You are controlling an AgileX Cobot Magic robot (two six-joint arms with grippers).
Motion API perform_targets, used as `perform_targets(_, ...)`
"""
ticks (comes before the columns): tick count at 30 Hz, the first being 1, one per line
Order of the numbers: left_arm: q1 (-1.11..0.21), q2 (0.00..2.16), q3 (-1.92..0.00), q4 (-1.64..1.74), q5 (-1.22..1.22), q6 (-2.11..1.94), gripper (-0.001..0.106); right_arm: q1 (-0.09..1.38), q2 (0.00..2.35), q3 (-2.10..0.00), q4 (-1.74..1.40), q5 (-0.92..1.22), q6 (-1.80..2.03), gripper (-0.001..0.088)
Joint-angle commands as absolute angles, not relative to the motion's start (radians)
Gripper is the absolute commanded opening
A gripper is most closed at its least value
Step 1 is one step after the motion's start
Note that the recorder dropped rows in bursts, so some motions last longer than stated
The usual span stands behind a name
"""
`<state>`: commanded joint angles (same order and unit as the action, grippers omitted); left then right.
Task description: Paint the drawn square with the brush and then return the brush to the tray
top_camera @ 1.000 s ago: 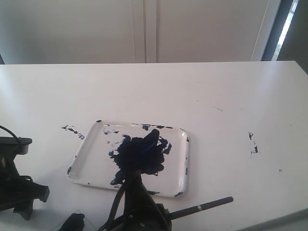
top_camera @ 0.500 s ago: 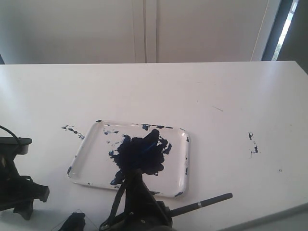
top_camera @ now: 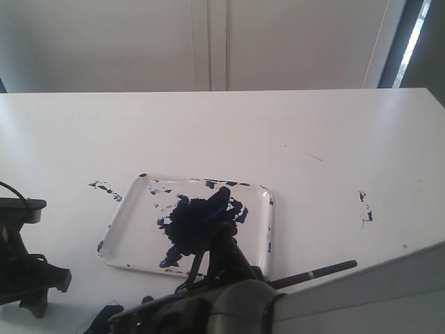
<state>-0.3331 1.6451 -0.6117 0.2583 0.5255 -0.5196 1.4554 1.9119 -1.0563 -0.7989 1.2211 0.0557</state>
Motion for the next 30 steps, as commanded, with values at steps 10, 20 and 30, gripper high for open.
perform_targets(10,-0.333,1.645,-0.612,0.258,0.524,-0.52,0.07,1.484,1.909,-1.056,-0.775,1.221,0.047,0.0)
perform_targets(20,-0.333,1.645,-0.612,0.258,0.524,-0.52,0.07,1.549,1.901,-1.056,-0.755,1.221,0.037,0.0)
perform_targets(30,-0.333,1.645,-0.612,0.258,0.524,-0.52,0.07,1.575,1.896,-1.056,-0.749,1.221,0.037,0.0)
